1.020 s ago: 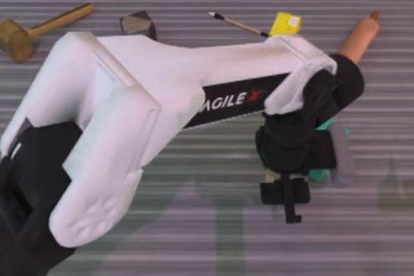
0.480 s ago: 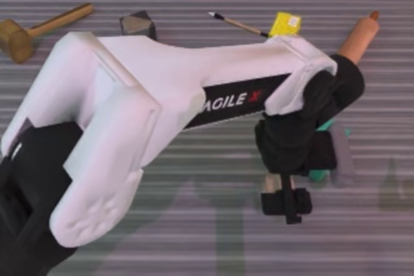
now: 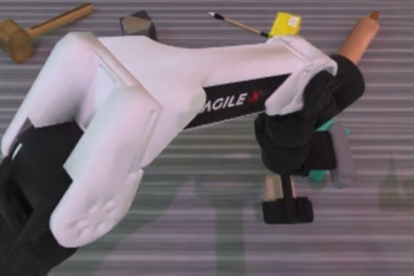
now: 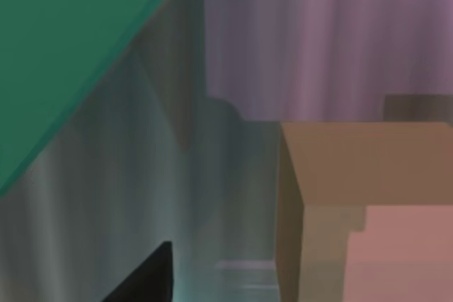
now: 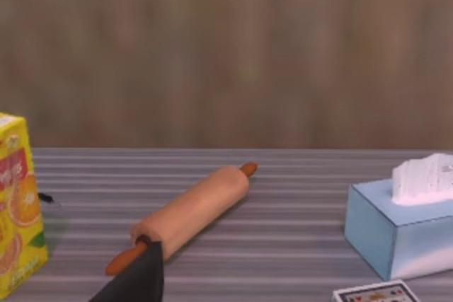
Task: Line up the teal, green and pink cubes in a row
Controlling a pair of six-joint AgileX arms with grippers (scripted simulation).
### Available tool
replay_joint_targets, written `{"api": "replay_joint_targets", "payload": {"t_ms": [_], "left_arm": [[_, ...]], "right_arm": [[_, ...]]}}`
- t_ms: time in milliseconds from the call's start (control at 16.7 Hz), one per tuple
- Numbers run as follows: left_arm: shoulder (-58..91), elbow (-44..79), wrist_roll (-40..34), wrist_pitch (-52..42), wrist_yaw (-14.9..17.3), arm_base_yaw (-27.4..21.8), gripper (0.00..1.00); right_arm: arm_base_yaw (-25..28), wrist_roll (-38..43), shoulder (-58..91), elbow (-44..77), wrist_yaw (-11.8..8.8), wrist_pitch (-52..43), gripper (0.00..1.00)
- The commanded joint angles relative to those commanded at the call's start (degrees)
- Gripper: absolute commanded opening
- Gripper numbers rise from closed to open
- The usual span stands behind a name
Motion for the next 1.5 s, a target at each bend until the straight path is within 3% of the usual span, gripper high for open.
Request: {"api": "replay_joint_targets", "payload": {"t_ms": [180, 600, 960, 1200, 1500], "left_arm": [[-0.10, 0.96, -0.01, -1.01, -0.17, 0.23, 1.00], [-2.46, 11.09, 0.02, -13.70, -0.05, 1.28, 1.00], [-2.64, 11.01, -0.74, -13.77, -0.12, 1.76, 1.00], [-4.97, 7.08, -9.22, -12.06, -0.51, 9.82, 1.00], [-9.85, -2.52, -29.51, -8.80, -0.89, 27.35, 1.00]], "right_arm": [[0.00, 0.00, 0.00, 0.00, 0.00, 0.00, 1.00], [0.00, 0.00, 0.00, 0.00, 0.00, 0.00, 1.00], [0.00, 0.00, 0.00, 0.00, 0.00, 0.00, 1.00], [0.00, 0.00, 0.00, 0.00, 0.00, 0.00, 1.00], [0.00, 0.00, 0.00, 0.00, 0.00, 0.00, 1.00]]}}
